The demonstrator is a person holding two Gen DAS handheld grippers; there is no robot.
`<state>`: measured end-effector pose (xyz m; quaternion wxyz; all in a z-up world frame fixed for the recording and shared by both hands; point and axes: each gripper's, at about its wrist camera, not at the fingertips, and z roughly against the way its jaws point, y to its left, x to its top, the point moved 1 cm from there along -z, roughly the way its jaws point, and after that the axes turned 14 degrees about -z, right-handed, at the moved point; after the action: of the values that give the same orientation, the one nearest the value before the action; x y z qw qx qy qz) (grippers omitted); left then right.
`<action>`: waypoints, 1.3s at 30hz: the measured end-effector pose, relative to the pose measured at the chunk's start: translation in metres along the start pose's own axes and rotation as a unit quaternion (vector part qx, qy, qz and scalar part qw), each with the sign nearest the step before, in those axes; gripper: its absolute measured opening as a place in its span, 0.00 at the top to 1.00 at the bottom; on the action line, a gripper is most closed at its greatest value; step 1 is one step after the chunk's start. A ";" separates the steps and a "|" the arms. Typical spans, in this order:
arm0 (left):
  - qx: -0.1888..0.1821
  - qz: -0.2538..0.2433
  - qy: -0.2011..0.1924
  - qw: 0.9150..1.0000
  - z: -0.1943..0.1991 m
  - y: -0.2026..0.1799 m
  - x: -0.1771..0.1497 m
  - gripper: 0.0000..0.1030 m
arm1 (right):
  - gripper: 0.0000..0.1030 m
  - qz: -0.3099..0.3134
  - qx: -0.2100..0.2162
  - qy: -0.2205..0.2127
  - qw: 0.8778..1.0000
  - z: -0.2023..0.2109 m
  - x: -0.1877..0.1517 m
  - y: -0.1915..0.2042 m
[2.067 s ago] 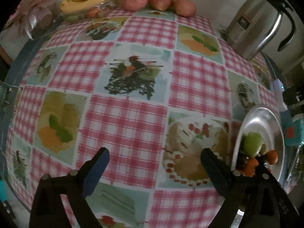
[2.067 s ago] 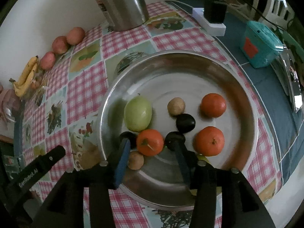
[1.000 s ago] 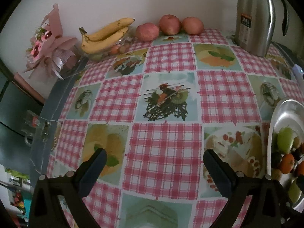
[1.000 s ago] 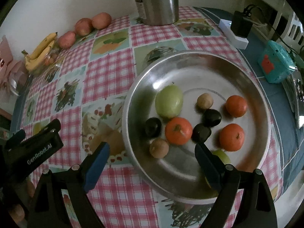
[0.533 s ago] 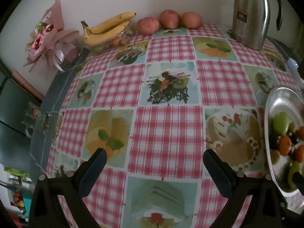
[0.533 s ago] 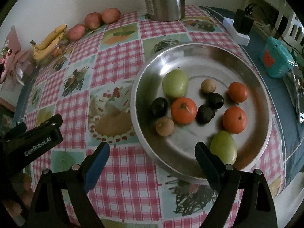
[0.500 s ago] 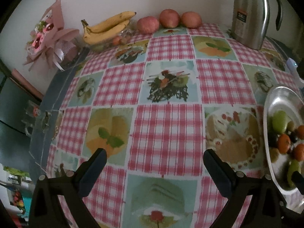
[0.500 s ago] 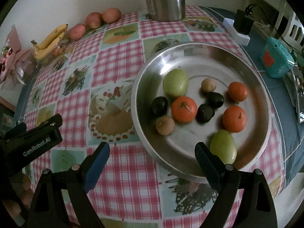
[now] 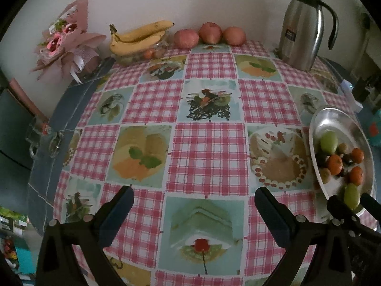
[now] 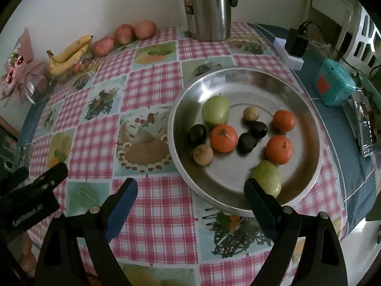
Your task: Organize fruits
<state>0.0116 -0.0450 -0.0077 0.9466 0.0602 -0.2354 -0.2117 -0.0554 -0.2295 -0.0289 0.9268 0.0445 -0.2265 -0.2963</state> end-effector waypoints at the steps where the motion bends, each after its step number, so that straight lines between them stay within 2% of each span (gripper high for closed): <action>1: -0.001 0.002 -0.003 1.000 0.002 0.001 -0.002 0.00 | 0.11 0.000 0.000 -0.001 1.000 0.001 0.000 0.000; 15: -0.025 0.014 0.004 1.000 -0.004 0.008 -0.008 0.00 | 0.11 0.009 -0.005 -0.003 1.000 0.000 -0.001 0.003; 39: -0.029 0.015 0.012 0.999 -0.010 0.009 -0.008 0.00 | 0.11 0.003 -0.010 0.001 1.000 -0.004 -0.002 0.004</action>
<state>0.0133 -0.0329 -0.0175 0.9539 0.0319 -0.2188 -0.2031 -0.0530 -0.2249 -0.0322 0.9281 0.0353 -0.2231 -0.2959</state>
